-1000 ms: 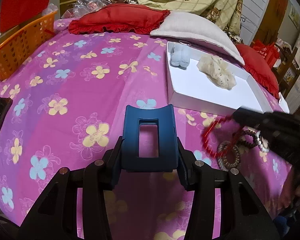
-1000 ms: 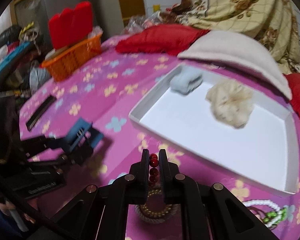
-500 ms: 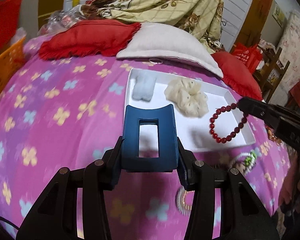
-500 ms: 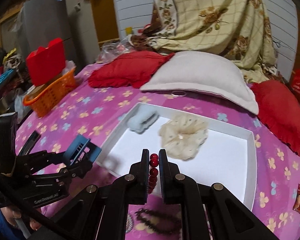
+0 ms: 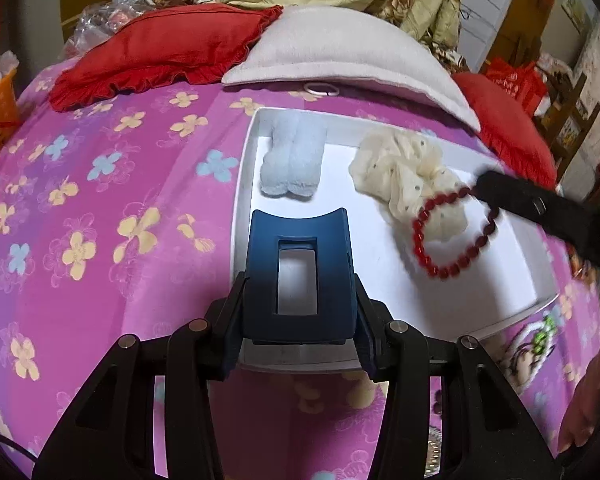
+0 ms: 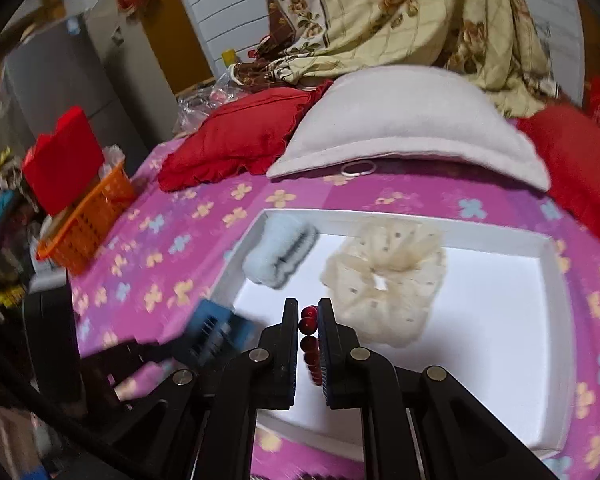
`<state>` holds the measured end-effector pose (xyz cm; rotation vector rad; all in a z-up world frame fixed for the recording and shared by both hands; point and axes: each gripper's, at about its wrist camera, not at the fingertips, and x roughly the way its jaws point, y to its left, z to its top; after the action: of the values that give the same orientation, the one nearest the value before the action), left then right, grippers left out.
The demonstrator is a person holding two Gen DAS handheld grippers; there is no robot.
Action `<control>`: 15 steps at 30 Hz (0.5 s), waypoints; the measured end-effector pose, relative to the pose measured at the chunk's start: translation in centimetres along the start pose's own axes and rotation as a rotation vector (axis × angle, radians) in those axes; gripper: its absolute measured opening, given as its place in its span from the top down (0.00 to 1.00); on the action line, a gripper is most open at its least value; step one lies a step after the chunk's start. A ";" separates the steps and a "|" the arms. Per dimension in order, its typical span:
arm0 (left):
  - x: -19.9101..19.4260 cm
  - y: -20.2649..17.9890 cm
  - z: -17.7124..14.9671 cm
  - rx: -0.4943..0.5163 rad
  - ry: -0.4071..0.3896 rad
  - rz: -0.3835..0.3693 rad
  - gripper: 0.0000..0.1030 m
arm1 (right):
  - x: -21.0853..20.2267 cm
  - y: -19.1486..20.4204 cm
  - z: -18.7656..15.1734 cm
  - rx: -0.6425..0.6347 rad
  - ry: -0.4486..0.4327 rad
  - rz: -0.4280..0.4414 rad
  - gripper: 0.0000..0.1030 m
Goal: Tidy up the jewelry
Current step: 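Lower the claw clip and red bracelet into the white tray and release both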
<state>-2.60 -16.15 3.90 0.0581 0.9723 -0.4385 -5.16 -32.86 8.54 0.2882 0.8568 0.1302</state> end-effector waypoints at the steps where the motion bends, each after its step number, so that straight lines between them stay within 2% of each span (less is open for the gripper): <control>1: 0.1 -0.2 -0.1 0.013 -0.003 0.013 0.56 | 0.7 -0.4 0.1 0.026 0.008 0.007 0.92; 4: 0.1 -0.8 -0.3 0.048 0.005 0.041 0.55 | 2.2 -1.3 0.1 0.059 0.034 -0.018 0.92; 7: -0.7 -0.9 -0.3 0.060 0.013 0.023 0.55 | 2.9 -2.0 -0.2 0.049 0.054 -0.051 0.92; 11: -3.7 -0.1 -0.2 0.039 -0.032 -0.053 0.55 | 3.6 -2.5 -0.8 0.038 0.084 -0.078 0.92; 15: -6.2 1.6 -0.3 0.004 -0.089 -0.042 0.54 | 5.1 -1.8 -1.2 0.022 0.116 -0.086 0.92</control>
<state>-5.22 -12.57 8.47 0.0215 0.8866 -0.4779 -2.77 -33.15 3.61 0.2659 0.9850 0.0578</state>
